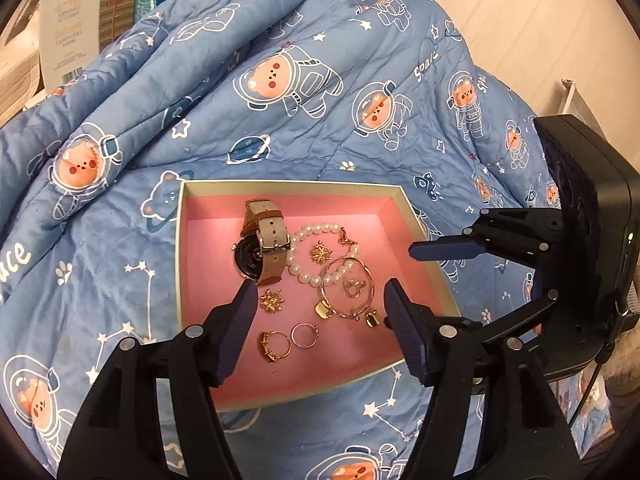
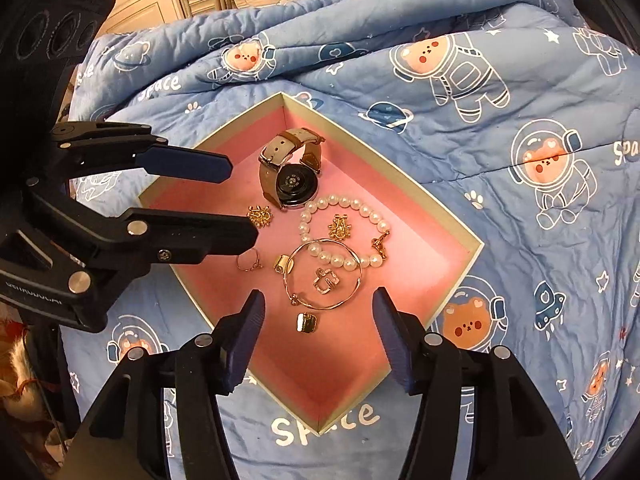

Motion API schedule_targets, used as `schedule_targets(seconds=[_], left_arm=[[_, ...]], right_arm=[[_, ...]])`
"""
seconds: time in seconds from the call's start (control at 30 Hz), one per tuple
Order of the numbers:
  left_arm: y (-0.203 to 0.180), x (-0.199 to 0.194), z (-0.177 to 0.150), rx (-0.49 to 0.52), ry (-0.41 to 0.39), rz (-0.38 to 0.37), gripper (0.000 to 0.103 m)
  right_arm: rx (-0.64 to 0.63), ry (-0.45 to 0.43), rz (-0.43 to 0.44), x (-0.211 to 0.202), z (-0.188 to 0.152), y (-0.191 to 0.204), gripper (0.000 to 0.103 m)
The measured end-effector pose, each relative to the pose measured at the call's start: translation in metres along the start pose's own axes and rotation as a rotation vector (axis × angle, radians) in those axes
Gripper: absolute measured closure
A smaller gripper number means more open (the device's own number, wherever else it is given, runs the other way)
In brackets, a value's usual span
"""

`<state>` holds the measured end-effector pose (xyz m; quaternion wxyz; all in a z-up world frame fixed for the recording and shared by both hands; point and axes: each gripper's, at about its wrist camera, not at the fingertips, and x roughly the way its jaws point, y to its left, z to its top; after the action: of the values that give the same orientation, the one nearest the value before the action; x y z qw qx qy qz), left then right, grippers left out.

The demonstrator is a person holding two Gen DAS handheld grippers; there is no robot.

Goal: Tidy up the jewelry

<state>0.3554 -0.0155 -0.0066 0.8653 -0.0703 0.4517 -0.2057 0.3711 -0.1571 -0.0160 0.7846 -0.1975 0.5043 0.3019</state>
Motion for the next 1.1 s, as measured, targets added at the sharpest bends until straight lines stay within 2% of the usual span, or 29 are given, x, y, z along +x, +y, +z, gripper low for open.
schedule_targets(seconds=[0.1,0.27,0.33,0.53,0.63,0.8,0.97,1.1], left_arm=[[0.000,-0.012,-0.012,0.006,-0.049,0.047,0.025],[0.006,-0.038,-0.036,0.008,-0.149,0.120,0.019],[0.008,-0.052,-0.049,0.018,-0.205,0.170,0.018],[-0.003,-0.103,-0.096,0.034,-0.360,0.271,0.012],[-0.015,-0.127,-0.124,0.045,-0.426,0.297,0.007],[-0.038,-0.156,-0.174,0.053,-0.493,0.322,0.006],[-0.053,-0.173,-0.210,0.043,-0.500,0.322,0.006],[-0.058,-0.182,-0.229,-0.019,-0.500,0.302,0.006]], right_arm=[[0.044,-0.064,-0.025,-0.011,-0.007,-0.001,0.040],[0.144,-0.195,-0.082,-0.029,-0.024,0.003,0.035],[0.185,-0.275,-0.122,-0.042,-0.036,0.008,0.034],[0.296,-0.559,-0.249,-0.080,-0.086,0.048,0.016],[0.353,-0.641,-0.300,-0.097,-0.110,0.076,0.012],[0.410,-0.728,-0.376,-0.124,-0.152,0.127,0.007],[0.421,-0.733,-0.441,-0.144,-0.182,0.162,0.007],[0.444,-0.762,-0.474,-0.154,-0.200,0.177,0.007]])
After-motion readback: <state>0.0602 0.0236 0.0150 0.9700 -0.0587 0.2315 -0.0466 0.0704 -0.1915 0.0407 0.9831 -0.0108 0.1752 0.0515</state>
